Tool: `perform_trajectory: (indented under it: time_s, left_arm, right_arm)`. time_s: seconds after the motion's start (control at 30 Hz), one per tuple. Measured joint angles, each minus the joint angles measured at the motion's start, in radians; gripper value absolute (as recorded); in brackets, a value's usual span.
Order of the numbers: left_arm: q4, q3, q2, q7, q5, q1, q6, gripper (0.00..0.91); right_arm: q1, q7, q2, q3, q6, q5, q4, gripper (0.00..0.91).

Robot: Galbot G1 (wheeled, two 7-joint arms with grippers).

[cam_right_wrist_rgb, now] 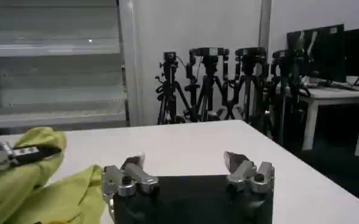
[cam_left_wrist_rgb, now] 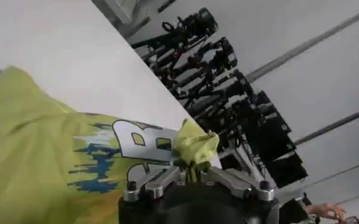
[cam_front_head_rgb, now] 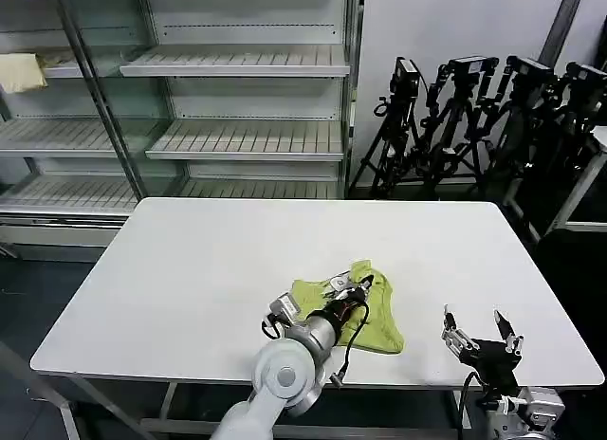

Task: Fold and organize the clothes.

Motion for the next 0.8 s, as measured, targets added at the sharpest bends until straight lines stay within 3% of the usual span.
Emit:
perform_trajectory:
  time_s: [0.43,0.8]
  left_arm:
    - [-0.018,-0.018,-0.001,0.029,0.047,0.008,0.007,0.907]
    - [-0.163,-0.170,0.171,0.047,0.076,0.137,0.069,0.907]
  right_arm:
    - [0.005,-0.004,-0.005,-0.007,0.001,0.001,0.013,0.907]
    - [0.036,-0.010,-0.004,-0.038,0.014,-0.001,-0.013,0.907]
